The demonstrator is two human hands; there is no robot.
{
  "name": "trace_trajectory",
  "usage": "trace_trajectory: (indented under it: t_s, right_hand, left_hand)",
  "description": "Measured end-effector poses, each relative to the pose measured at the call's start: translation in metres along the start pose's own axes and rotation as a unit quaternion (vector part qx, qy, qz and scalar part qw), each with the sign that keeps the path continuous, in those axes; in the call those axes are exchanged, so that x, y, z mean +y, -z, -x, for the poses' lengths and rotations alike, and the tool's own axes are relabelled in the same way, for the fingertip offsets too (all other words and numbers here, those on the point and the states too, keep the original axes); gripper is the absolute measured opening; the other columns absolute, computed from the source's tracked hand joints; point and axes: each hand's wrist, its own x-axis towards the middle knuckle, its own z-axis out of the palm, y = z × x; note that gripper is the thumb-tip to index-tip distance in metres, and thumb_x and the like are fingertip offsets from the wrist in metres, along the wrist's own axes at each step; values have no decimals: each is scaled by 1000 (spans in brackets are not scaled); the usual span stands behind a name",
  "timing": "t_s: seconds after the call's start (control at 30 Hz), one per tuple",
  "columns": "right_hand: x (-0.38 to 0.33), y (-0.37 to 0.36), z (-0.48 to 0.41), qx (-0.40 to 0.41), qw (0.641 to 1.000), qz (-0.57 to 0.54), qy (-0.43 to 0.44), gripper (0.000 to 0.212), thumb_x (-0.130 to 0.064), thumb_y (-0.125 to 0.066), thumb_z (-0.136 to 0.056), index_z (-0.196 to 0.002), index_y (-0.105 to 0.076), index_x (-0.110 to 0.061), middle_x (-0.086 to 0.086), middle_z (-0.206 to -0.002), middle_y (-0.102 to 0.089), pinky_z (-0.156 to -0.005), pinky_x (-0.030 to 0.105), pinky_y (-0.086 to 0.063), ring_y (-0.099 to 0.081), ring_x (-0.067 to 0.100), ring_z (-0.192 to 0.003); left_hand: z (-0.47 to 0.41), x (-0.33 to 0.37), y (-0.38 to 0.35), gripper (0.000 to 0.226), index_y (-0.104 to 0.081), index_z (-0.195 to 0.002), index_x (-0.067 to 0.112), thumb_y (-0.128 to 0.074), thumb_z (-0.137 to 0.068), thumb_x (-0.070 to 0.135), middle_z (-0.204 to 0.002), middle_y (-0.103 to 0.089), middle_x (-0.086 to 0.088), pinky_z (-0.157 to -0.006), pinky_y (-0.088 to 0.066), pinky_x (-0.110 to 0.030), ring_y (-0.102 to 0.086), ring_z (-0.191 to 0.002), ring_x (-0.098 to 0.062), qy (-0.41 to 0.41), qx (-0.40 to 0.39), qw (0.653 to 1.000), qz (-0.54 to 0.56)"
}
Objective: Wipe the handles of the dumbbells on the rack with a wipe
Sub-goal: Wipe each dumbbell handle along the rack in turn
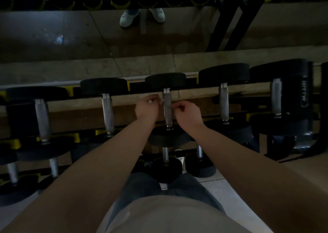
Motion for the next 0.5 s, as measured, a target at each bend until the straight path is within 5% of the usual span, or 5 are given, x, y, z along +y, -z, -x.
trace_trajectory:
  t_s: [0.13, 0.3, 0.4, 0.5]
  right_hand:
    - [6, 5, 3, -3, 1000, 11, -14, 22, -15, -54, -99, -111, -71, -24, -9, -103, -67, -60, 13, -42, -59, -2, -79]
    - [13, -3, 6, -41, 997, 47, -35, 26, -15, -53, -99, -114, -72, -25, -5, -114, -70, -76, 20, -46, -61, 7, -91]
    - [11, -4, 5, -39, 997, 41, -44, 24, -17, -53, -99, -110, -72, -25, -5, -110, -70, -69, 20, -47, -64, 8, -87]
    - [8, -1, 5, -42, 997, 37, -51, 20, -18, -53, -100, -109, -70, -26, -8, -101, -68, -54, 16, -41, -62, 6, -72]
  left_hand:
    - [-1, -2, 2, 20, -71, -112, 21, -57, -98, 28, -106, -65, 2, -68, -44, -23, -61, -94, -15, -8, -80, 988, -131]
    - [7, -24, 9, 18, -67, -92, 13, -60, -96, 29, -93, -67, -7, -71, -54, -32, -63, -84, -19, 12, -221, 915, -337]
    - [3, -13, 8, 18, -61, -82, 13, -61, -96, 25, -86, -62, -7, -64, -46, -28, -57, -75, -16, 61, -188, 949, -246]
    - [-12, 7, 3, 13, -70, -101, 13, -60, -96, 19, -95, -66, -1, -73, -45, -27, -57, -81, -12, 57, -119, 989, -73]
